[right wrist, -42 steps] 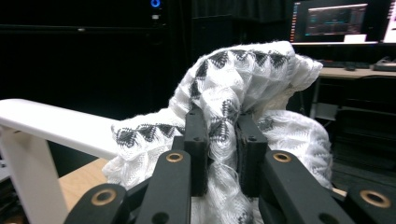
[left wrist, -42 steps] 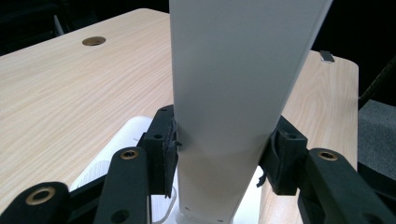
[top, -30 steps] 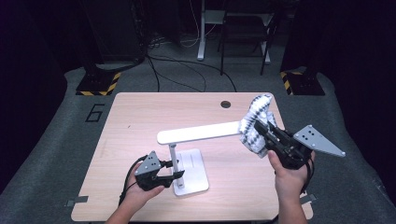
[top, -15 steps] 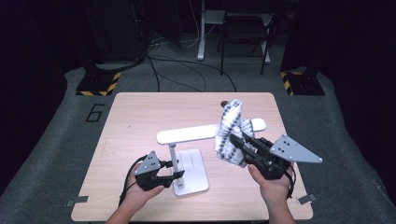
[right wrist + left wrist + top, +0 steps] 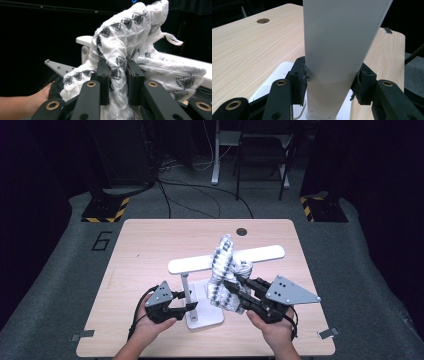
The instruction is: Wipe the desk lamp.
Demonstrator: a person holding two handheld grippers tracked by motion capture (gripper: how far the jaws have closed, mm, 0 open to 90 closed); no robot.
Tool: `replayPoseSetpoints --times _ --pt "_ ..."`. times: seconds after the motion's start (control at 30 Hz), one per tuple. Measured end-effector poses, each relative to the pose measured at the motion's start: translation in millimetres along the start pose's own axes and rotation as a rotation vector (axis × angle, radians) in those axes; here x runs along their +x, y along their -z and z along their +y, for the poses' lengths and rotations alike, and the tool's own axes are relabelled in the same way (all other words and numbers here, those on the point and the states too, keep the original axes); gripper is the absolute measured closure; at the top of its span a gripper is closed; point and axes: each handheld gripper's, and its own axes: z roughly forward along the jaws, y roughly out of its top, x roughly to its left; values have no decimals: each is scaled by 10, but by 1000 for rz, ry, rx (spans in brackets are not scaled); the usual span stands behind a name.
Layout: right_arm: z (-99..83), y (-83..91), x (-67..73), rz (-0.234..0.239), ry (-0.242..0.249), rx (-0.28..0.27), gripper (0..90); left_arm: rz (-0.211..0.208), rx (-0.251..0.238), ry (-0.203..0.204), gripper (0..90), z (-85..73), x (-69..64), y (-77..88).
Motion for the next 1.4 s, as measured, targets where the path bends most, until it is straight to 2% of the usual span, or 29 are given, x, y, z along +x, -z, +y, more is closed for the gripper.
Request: replayPoseSetpoints --times 0.17,0.27,0.37,0.43,0.47,0.5,0.57,0.63,0.77,0.93,1.23,1.33,1.37,1.4 --pt "-49 -34 48 25 9 5 758 3 -2 11 523 17 22 -36" --pt "-79 -29 62 34 -7 11 758 6 0 11 523 37 45 -65" --pt "-102 -29 54 34 3 8 758 18 -7 18 523 56 58 -102" --pt "-117 -10 59 33 -18 12 758 13 -1 19 523 75 82 -124" --pt "-122 -12 48 33 -8 3 758 18 -1 21 524 83 87 -138" --pt "-129 -1 54 32 -25 10 757 12 7 18 523 93 100 -145" --pt "-148 4 39 31 -17 3 757 17 2 22 524 106 118 -178" --pt "-167 15 44 31 -33 14 758 12 10 16 524 126 144 -204" --pt "-216 20 30 37 -11 21 758 20 8 22 523 165 205 -282" --pt "-296 34 -3 14 -8 38 758 34 5 26 523 211 278 -373" --pt "-519 93 -98 -17 -75 79 758 36 20 19 521 260 388 -463" --pt "-620 90 -145 -28 -101 89 758 31 16 40 521 275 407 -498" --pt "-652 89 -157 -30 -115 98 758 44 18 32 521 283 417 -508" --pt "-688 86 -177 -37 -121 108 758 42 16 44 521 284 412 -515"
